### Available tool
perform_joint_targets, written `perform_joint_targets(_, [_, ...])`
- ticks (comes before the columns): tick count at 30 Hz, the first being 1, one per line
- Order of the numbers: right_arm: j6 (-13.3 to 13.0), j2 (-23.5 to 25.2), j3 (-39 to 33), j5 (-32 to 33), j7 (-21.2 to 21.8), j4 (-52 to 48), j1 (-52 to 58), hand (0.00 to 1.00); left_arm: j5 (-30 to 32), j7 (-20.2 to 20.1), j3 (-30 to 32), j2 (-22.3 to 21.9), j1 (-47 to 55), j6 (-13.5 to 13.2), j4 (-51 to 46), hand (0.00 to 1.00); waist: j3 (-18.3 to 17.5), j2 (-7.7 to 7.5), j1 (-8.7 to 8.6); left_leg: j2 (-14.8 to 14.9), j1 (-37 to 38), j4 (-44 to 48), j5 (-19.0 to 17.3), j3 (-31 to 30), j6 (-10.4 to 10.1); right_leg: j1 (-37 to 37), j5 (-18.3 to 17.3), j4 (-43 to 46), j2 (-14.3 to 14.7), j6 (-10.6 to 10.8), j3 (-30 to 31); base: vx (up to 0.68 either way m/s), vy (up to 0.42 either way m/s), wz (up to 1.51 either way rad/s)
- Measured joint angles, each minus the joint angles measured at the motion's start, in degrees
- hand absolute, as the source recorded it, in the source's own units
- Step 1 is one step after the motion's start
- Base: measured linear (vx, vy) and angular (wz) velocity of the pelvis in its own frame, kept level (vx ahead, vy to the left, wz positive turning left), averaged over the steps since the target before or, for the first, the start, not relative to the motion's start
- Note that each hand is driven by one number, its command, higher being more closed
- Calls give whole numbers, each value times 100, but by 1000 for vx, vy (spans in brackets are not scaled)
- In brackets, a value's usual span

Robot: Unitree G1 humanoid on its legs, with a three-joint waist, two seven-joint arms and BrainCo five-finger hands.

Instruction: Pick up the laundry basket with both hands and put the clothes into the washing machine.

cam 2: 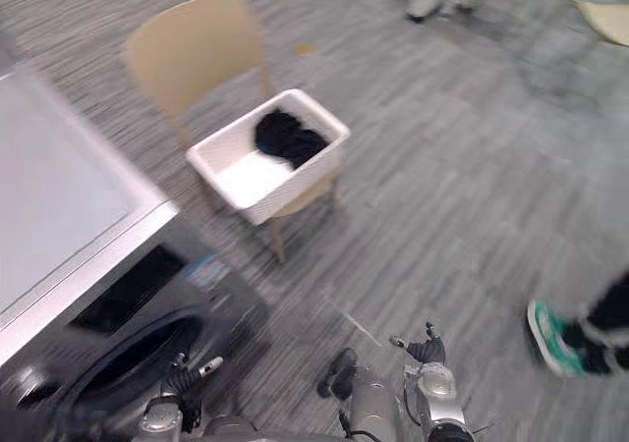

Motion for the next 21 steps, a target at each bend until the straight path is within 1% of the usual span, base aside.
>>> perform_joint_targets(1, [5,-11,43,1,-2,1,-28,0,5,-35,-16,-40,6,-2,18,0,-1,39,52,-32,-196,347,7,-440,60,75,40,-101,164,-80,241,195,-65,-201])
perform_joint_targets(2, [19,-51,61,-1,-6,21,-46,0,10,-40,-18,-126,-6,-9,29,0,36,95,67,-524,-767,797,-273,-1534,-330,177,96,-217,366,-187,673,215,14,-213])
perform_joint_targets(3, [34,-126,61,-1,-1,156,-72,0,6,-36,-4,-168,-4,-57,20,0,80,111,123,-1208,-1294,928,-507,-2398,-641,350,127,-315,485,-244,1033,233,30,-201])
perform_joint_targets(4, [56,-126,61,-1,-1,222,-71,0,6,-34,-20,-151,-4,-84,-11,0,106,123,160,-1489,-1452,869,-604,-2696,-696,474,131,-375,535,-250,1205,249,68,-196])
perform_joint_targets(5, [91,-145,61,-1,2,373,-69,0,22,-32,-38,-108,26,-91,-63,0,136,136,284,-1974,-1694,509,-720,-3110,-855,734,144,-473,566,-171,1493,263,96,-182])
perform_joint_targets(6, [126,-117,56,-1,2,407,-68,0,46,-31,-43,-114,61,-100,-95,0,180,114,398,-2339,-1946,-150,-717,-3279,-852,951,128,-558,592,-109,1855,317,128,-170])
perform_joint_targets(7, [137,-108,55,-1,2,405,-76,0,46,-29,-42,-127,64,-102,-95,0,203,124,414,-2469,-2042,-572,-698,-3355,-882,1026,135,-636,582,-68,1967,306,135,-128])
perform_joint_targets(8, [139,-115,44,-5,8,403,-87,0,47,-31,-44,-152,110,-115,-96,0,210,174,427,-2673,-2153,-1640,-567,-3416,-1056,1189,115,-836,561,32,2117,305,142,-100])
perform_joint_targets(9, [137,-116,42,-6,11,397,-105,0,50,-38,-118,-200,159,-118,-83,0,218,233,471,-2729,-2189,-2466,-61,-3287,-987,1380,116,-1052,521,107,2152,277,131,-98])
perform_joint_targets(10, [136,-104,58,-5,17,395,-96,0,54,-37,-151,-205,190,-112,-83,0,211,233,542,-2737,-2135,-2693,202,-3133,-925,1462,122,-1153,468,191,2153,376,149,-88])
perform_joint_targets(11, [136,-75,88,-4,21,351,-96,0,64,-44,-153,-190,213,-114,-77,0,210,216,634,-2748,-2017,-2935,450,-2801,-699,1637,159,-1329,361,324,2173,373,119,-45])
perform_joint_targets(12, [132,-74,85,-4,19,339,-103,0,99,-44,-158,-177,178,-108,-82,0,214,182,643,-2750,-2015,-2916,447,-2583,-690,1663,169,-1367,303,356,2196,459,145,-8])
perform_joint_targets(13, [135,-142,72,-5,23,342,-136,0,180,-42,-147,-185,79,-115,-85,0,224,168,638,-2751,-2163,-2703,324,-2291,-531,1664,160,-1352,237,393,2208,427,167,24])
perform_joint_targets(14, [138,-174,73,-22,50,354,-168,0,216,-37,-133,-219,65,-121,-82,0,214,182,673,-2796,-2295,-2496,150,-2251,-134,1667,13,-1235,174,612,2156,401,178,23])
perform_joint_targets(15, [137,-197,71,-32,73,359,-144,0,216,-31,-121,-230,77,-115,-59,0,213,184,672,-2826,-2279,-2495,123,-2236,17,1654,-107,-1052,150,746,2094,390,186,14])
perform_joint_targets(16, [128,-186,69,-84,106,358,-109,0,213,-33,-122,-230,98,-115,32,0,194,200,667,-2854,-2038,-2644,-42,-2118,220,1533,-487,-225,68,1090,1996,425,180,34])
perform_joint_targets(17, [128,-87,71,-131,126,355,-88,0,215,-36,-144,-136,73,-115,123,0,152,41,640,-3085,-1756,-2834,-219,-2201,233,1035,-766,1281,-244,1489,1930,439,168,55])
perform_joint_targets(18, [128,-38,74,-137,131,347,-68,0,216,-37,-162,-59,95,-118,142,0,102,-83,546,-3242,-1616,-2940,-258,-2310,267,687,-678,2133,-429,1627,1937,505,140,116])
perform_joint_targets(19, [139,15,71,-139,140,354,-15,0,219,-36,-198,78,90,-94,187,0,96,-245,352,-3505,-1353,-3036,-311,-2616,356,123,-409,3616,-819,1782,1943,536,62,150])
perform_joint_targets(20, [151,-3,64,-139,139,352,44,0,218,-34,-241,109,104,-71,244,0,104,-261,248,-3653,-1036,-3110,-329,-2919,381,-120,-512,4326,-1129,1610,1893,670,46,153])
perform_joint_targets(21, [149,-15,68,-139,140,341,62,0,218,-31,-259,92,122,-59,244,0,96,-229,220,-3681,-885,-3174,-329,-3079,381,-203,-584,4400,-1270,1481,1827,656,16,128])
